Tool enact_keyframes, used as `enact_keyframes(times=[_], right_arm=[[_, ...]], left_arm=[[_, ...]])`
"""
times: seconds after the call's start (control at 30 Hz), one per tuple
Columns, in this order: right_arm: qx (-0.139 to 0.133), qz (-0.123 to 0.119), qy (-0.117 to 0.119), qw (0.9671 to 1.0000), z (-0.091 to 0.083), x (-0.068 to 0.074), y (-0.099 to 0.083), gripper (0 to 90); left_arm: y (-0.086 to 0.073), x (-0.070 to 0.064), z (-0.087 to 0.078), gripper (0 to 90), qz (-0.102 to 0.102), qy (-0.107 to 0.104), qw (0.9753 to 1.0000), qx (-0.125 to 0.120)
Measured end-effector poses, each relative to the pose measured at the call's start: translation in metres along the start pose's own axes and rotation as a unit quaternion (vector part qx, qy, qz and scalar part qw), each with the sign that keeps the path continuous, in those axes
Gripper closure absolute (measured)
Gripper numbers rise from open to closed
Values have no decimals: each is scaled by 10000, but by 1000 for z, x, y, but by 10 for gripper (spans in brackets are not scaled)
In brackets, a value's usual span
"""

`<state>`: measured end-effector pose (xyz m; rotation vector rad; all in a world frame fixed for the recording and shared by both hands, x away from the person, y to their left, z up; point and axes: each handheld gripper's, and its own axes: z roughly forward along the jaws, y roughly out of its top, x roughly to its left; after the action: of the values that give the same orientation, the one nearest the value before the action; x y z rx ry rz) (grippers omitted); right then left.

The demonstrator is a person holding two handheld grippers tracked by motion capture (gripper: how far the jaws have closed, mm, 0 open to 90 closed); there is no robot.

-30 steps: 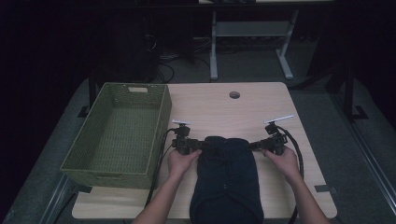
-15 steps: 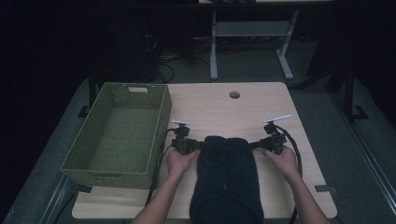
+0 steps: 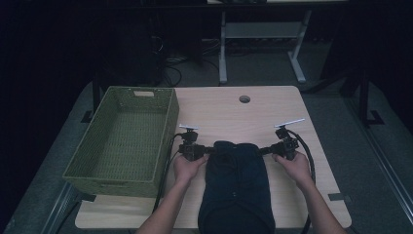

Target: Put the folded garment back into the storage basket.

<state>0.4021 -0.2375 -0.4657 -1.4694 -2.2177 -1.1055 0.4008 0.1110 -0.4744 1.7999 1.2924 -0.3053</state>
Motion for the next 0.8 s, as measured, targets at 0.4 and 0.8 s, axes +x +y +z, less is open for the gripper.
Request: enact_keyframes(times=[0.4, 0.8], right_arm=[[-155, -85, 55, 9998, -9, 8, 16, 789], [-333, -229, 22, 9992, -25, 19, 42, 788]], left_arm=[[19, -12, -13, 830, 160, -7, 9995, -274], [42, -23, -29, 831, 241, -61, 9982, -543]])
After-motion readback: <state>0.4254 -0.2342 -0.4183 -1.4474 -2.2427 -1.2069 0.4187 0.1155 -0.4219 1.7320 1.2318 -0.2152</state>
